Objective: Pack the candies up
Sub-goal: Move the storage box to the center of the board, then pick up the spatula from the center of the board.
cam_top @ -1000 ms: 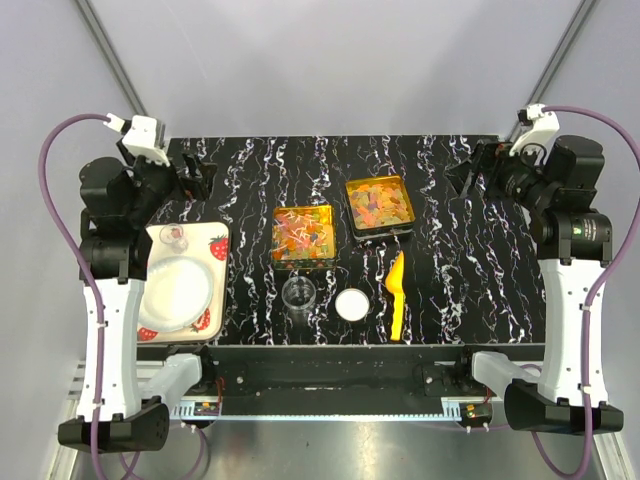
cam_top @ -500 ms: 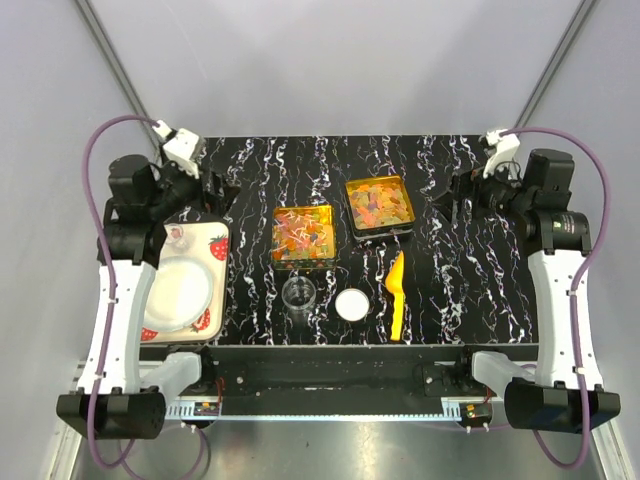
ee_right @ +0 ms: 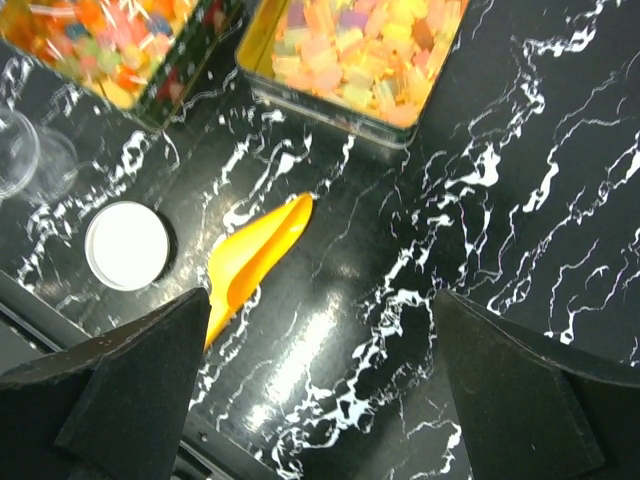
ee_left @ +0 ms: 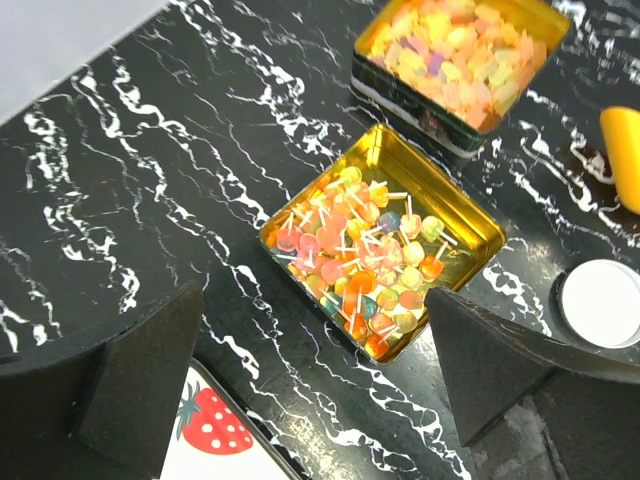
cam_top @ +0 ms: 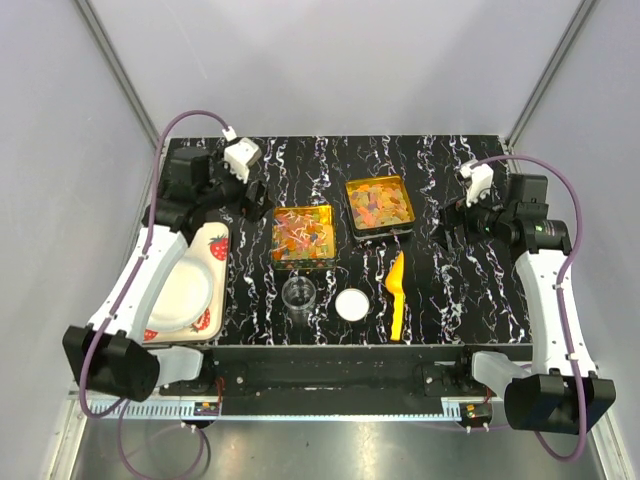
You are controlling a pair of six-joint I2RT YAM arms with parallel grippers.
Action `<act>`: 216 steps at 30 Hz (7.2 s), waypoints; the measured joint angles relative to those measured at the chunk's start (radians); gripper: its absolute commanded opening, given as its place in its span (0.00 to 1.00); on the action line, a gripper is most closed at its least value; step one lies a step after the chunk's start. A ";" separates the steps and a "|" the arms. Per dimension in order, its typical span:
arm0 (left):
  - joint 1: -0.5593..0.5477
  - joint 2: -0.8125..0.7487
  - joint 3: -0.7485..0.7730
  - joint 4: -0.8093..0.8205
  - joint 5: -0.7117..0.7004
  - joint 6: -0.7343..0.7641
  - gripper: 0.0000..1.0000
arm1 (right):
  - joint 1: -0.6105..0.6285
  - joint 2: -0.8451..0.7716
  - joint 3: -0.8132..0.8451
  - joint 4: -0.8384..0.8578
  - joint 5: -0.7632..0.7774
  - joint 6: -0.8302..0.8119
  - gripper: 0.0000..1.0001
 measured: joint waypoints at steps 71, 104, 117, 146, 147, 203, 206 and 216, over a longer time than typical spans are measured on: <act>-0.194 0.986 0.595 -0.047 -0.422 0.229 0.99 | 0.000 -0.139 -0.193 0.032 0.070 -0.046 1.00; -0.064 0.925 0.606 0.012 -0.651 0.059 0.99 | 0.000 0.070 -0.221 0.081 -0.007 -0.102 0.96; -0.146 0.494 0.296 0.070 -0.462 0.055 0.99 | 0.013 0.310 -0.265 0.114 -0.129 -0.103 0.84; -0.178 0.119 0.116 -0.011 -0.444 0.059 0.99 | 0.264 0.496 -0.222 0.213 -0.048 -0.020 0.24; -0.178 0.116 0.116 -0.012 -0.444 0.058 0.99 | 0.272 0.496 -0.222 0.213 -0.042 -0.018 0.20; -0.207 0.557 0.438 -0.152 0.414 -0.409 0.99 | 0.780 0.158 -0.166 0.484 0.547 -0.211 0.00; -0.211 0.558 0.437 -0.149 0.414 -0.414 0.93 | 0.819 0.167 -0.142 0.498 0.574 -0.217 0.00; -0.235 0.584 0.430 -0.138 0.415 -0.420 0.58 | 0.892 0.204 -0.089 0.510 0.628 -0.226 0.00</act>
